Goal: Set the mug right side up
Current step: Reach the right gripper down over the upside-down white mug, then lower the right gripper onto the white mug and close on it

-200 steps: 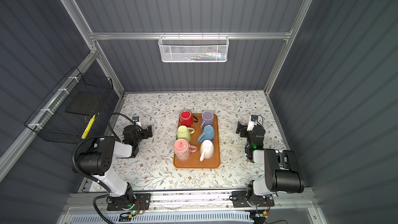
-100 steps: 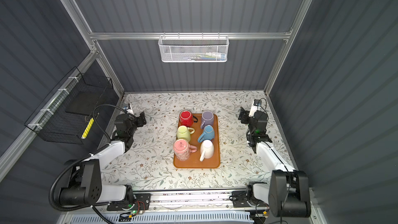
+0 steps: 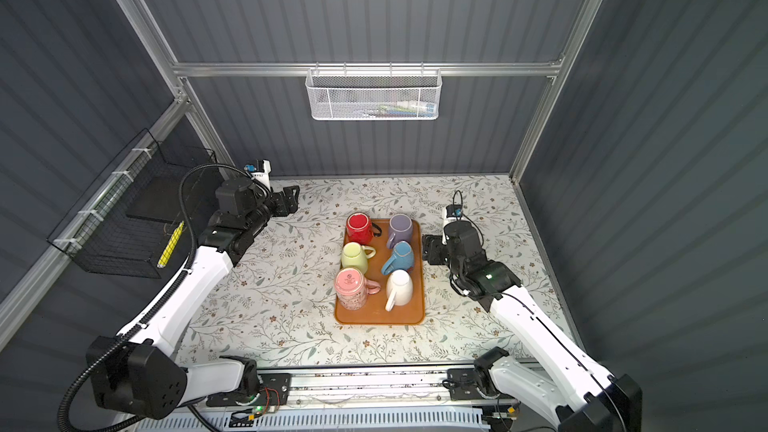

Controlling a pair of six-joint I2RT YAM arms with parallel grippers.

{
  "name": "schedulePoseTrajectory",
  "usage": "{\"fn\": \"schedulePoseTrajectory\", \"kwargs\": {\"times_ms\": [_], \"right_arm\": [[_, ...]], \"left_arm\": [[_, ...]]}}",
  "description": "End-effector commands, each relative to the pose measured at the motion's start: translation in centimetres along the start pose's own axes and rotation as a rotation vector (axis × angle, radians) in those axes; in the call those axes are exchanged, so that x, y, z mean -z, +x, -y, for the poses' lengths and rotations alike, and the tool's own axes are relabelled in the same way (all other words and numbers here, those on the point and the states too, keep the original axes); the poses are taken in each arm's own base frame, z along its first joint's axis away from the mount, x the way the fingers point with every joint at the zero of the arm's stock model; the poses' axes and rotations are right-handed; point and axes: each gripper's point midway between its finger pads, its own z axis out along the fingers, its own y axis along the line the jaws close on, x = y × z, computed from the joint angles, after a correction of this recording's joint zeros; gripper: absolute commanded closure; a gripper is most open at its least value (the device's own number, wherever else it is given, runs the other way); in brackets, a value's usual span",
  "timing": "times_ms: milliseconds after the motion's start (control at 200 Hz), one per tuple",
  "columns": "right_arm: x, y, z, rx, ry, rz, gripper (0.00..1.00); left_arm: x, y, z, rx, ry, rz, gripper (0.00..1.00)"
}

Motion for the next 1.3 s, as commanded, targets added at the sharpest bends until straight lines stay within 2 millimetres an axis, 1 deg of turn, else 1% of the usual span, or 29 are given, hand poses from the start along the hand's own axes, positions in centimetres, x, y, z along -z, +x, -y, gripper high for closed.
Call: {"fn": "schedulePoseTrajectory", "kwargs": {"times_ms": [0, 110, 175, 250, 325, 445, 525, 580, 625, 635, 660, 780, 870, 1046, 1296], "right_arm": [[1.1, 4.7, 0.8, -0.076, 0.076, -0.18, 0.24], [1.3, 6.8, -0.4, -0.078, 0.088, -0.235, 0.24], [1.2, 7.8, -1.3, -0.079, 0.094, -0.257, 0.24], [0.7, 8.6, -2.5, -0.086, 0.087, -0.269, 0.24], [-0.1, 9.5, -4.0, -0.096, 0.05, -0.295, 0.25], [-0.8, 10.4, -5.2, -0.126, 0.009, -0.319, 0.28], [-0.8, 11.0, -6.0, -0.159, -0.028, -0.34, 0.31], [-0.7, 11.6, -6.4, -0.173, -0.033, -0.354, 0.32], [-0.5, 12.0, -6.5, -0.184, -0.023, -0.353, 0.32], [-0.8, 12.5, -6.5, -0.179, -0.005, -0.366, 0.32], [-1.0, 12.9, -6.6, -0.179, 0.007, -0.371, 0.32], [-1.3, 13.8, -7.5, -0.18, 0.026, -0.382, 0.32], [-2.0, 14.9, -7.6, -0.157, 0.063, -0.42, 0.32], [-3.3, 15.6, -8.1, -0.133, 0.081, -0.444, 0.34], [-4.3, 16.8, -6.7, -0.111, 0.15, -0.463, 0.37]], "left_arm": [[-0.2, 4.1, 2.1, -0.09, 0.102, -0.142, 0.19], [-1.1, 6.7, 3.5, -0.122, 0.184, -0.18, 0.19], [-1.4, 7.8, 4.5, -0.137, 0.24, -0.205, 0.19], [-1.6, 8.3, 5.3, -0.15, 0.281, -0.217, 0.19], [-1.6, 8.6, 5.5, -0.162, 0.291, -0.22, 0.19], [-1.4, 8.8, 5.3, -0.183, 0.276, -0.216, 0.19], [-1.3, 8.8, 5.1, -0.194, 0.267, -0.212, 0.19], [-1.3, 8.7, 5.1, -0.193, 0.267, -0.21, 0.19], [-1.3, 8.8, 5.2, -0.193, 0.269, -0.212, 0.19], [-1.3, 8.8, 5.1, -0.194, 0.269, -0.213, 0.19], [-1.3, 8.9, 5.1, -0.194, 0.268, -0.217, 0.19], [-1.3, 9.0, 5.2, -0.193, 0.273, -0.219, 0.2], [-1.1, 8.8, 5.3, -0.194, 0.275, -0.213, 0.2], [-0.8, 8.7, 5.3, -0.204, 0.274, -0.205, 0.2], [-0.2, 8.2, 5.3, -0.214, 0.269, -0.187, 0.2]]}}
